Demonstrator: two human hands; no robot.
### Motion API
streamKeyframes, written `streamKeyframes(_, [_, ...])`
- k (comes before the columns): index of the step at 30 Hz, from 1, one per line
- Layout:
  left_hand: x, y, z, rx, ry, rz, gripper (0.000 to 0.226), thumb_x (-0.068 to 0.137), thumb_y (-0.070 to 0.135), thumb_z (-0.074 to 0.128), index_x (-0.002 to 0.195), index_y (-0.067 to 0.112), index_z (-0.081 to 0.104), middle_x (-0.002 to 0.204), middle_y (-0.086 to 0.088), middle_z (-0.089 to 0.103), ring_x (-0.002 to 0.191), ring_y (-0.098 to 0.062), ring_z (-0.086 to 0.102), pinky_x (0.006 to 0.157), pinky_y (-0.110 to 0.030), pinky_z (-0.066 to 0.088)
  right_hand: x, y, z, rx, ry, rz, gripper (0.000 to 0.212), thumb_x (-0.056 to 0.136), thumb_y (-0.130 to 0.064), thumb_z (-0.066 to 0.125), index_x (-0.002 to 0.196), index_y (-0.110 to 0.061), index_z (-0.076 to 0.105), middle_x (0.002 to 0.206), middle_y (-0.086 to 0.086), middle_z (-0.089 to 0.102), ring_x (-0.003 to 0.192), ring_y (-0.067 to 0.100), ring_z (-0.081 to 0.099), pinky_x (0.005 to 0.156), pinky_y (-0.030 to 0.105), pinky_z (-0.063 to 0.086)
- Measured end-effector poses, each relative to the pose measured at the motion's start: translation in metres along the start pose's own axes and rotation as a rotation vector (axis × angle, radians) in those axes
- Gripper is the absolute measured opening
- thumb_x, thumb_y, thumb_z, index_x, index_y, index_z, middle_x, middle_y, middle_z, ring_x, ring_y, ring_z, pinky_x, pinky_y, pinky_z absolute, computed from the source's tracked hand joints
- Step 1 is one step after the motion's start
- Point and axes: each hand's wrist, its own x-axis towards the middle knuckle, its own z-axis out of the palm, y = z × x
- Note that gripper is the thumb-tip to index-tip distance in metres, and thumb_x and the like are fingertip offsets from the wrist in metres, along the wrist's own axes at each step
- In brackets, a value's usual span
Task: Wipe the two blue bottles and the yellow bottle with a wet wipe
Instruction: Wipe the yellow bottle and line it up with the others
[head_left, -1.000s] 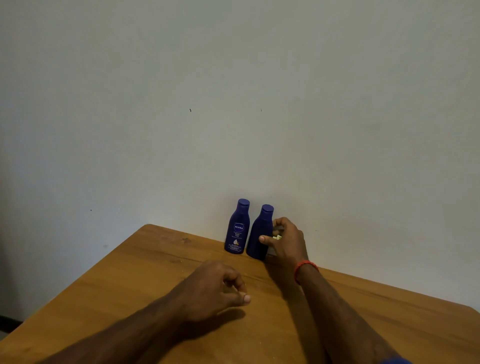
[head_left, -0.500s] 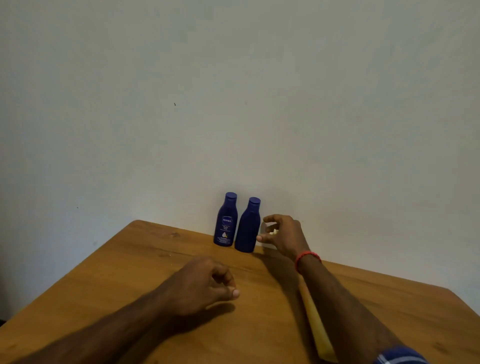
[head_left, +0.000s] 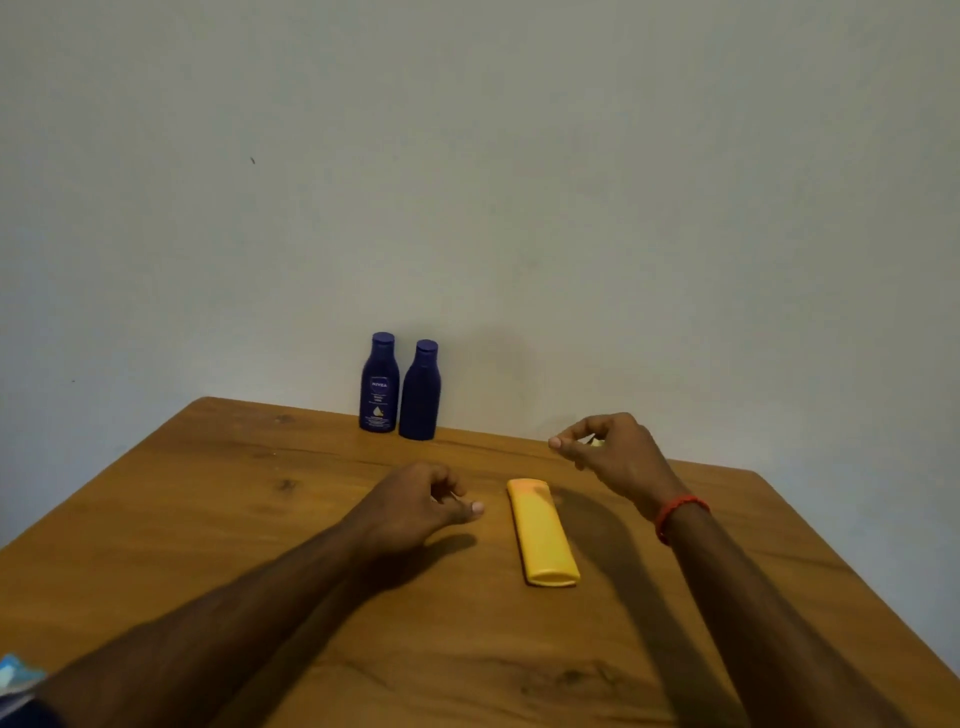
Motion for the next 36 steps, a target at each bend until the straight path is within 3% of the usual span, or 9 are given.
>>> streamKeyframes(3, [0.011, 0.012, 0.021, 0.02, 0.028, -0.066, 0.042, 0.086, 0.062, 0.061, 0.1, 0.023, 0.069, 0.098, 0.005, 0.068, 0.092, -0.011, 0.062, 0.084, -0.035, 0.054, -0.018, 0.021, -0.009, -0.06, -0.057, 0.093, 0.03, 0.085, -0.047, 0.069, 0.093, -0.018, 0.073, 0.095, -0.004, 0.066, 0.091, 0.011, 0.06, 0.081, 0.034, 0.05])
streamKeyframes(6, [0.019, 0.024, 0.039, 0.041, 0.026, -0.104, 0.056, 0.084, 0.069, 0.059, 0.088, 0.014, 0.071, 0.081, -0.004, 0.068, 0.076, -0.02, 0.062, 0.07, -0.036, 0.05, -0.03, 0.037, -0.007, -0.205, -0.147, 0.163, 0.033, 0.087, -0.05, 0.065, 0.087, -0.018, 0.074, 0.089, -0.001, 0.071, 0.086, 0.014, 0.064, 0.083, 0.04, 0.055])
streamKeyframes(10, [0.024, 0.038, 0.057, 0.108, 0.003, -0.125, 0.037, 0.09, 0.056, 0.061, 0.087, 0.02, 0.071, 0.08, -0.002, 0.07, 0.078, -0.019, 0.066, 0.071, -0.036, 0.052, -0.043, 0.044, 0.014, -0.262, -0.238, 0.249, 0.034, 0.087, -0.05, 0.065, 0.091, -0.017, 0.073, 0.084, -0.001, 0.072, 0.082, 0.013, 0.066, 0.079, 0.034, 0.057])
streamKeyframes(15, [0.02, 0.05, 0.07, 0.086, 0.003, -0.168, 0.021, 0.087, 0.04, 0.072, 0.094, 0.022, 0.063, 0.091, 0.002, 0.067, 0.089, -0.017, 0.064, 0.082, -0.038, 0.055, -0.049, 0.041, 0.031, -0.131, -0.139, 0.326, 0.035, 0.085, -0.047, 0.069, 0.096, -0.013, 0.067, 0.083, -0.001, 0.065, 0.081, 0.015, 0.06, 0.061, 0.027, 0.043])
streamKeyframes(19, [0.009, 0.057, 0.068, -0.19, 0.043, -0.189, 0.015, 0.089, 0.025, 0.072, 0.097, 0.013, 0.067, 0.092, -0.007, 0.072, 0.088, -0.023, 0.069, 0.076, -0.036, 0.058, -0.061, 0.041, 0.031, 0.065, -0.07, 0.392, 0.04, 0.082, -0.044, 0.074, 0.104, -0.014, 0.06, 0.096, 0.0, 0.064, 0.085, 0.014, 0.06, 0.059, 0.024, 0.041])
streamKeyframes(23, [-0.011, 0.069, 0.062, -0.603, 0.098, -0.205, 0.015, 0.095, 0.016, 0.064, 0.102, 0.003, 0.068, 0.093, -0.013, 0.069, 0.078, -0.02, 0.066, 0.061, -0.026, 0.055, -0.08, 0.033, 0.025, 0.346, 0.013, 0.357, 0.028, 0.078, -0.03, 0.081, 0.095, -0.016, 0.063, 0.097, 0.003, 0.071, 0.088, 0.016, 0.068, 0.068, 0.034, 0.059])
streamKeyframes(25, [-0.02, 0.073, 0.054, -0.587, 0.102, -0.184, 0.018, 0.097, 0.019, 0.061, 0.106, 0.004, 0.066, 0.101, -0.012, 0.071, 0.083, -0.023, 0.071, 0.058, -0.024, 0.056, -0.09, 0.024, 0.019, 0.415, 0.005, 0.334, 0.026, 0.08, -0.027, 0.08, 0.096, -0.016, 0.063, 0.098, 0.003, 0.07, 0.087, 0.015, 0.067, 0.062, 0.03, 0.057])
streamKeyframes(29, [-0.038, 0.077, 0.039, -0.525, 0.095, -0.121, 0.022, 0.096, 0.031, 0.061, 0.107, 0.012, 0.066, 0.103, -0.006, 0.073, 0.09, -0.025, 0.074, 0.076, -0.043, 0.059, -0.107, 0.003, 0.007, 0.373, -0.003, 0.262, 0.031, 0.078, -0.031, 0.081, 0.099, -0.015, 0.064, 0.1, 0.002, 0.069, 0.086, 0.012, 0.065, 0.056, 0.019, 0.046])
streamKeyframes(36, [-0.095, 0.082, 0.025, -0.663, 0.001, -0.06, 0.032, 0.093, 0.043, 0.06, 0.117, 0.022, 0.066, 0.109, -0.003, 0.073, 0.098, -0.023, 0.07, 0.072, -0.033, 0.053, -0.162, -0.04, -0.014, 0.361, -0.09, 0.147, 0.025, 0.082, -0.033, 0.077, 0.1, -0.018, 0.066, 0.095, -0.003, 0.067, 0.073, 0.006, 0.056, 0.056, 0.019, 0.042])
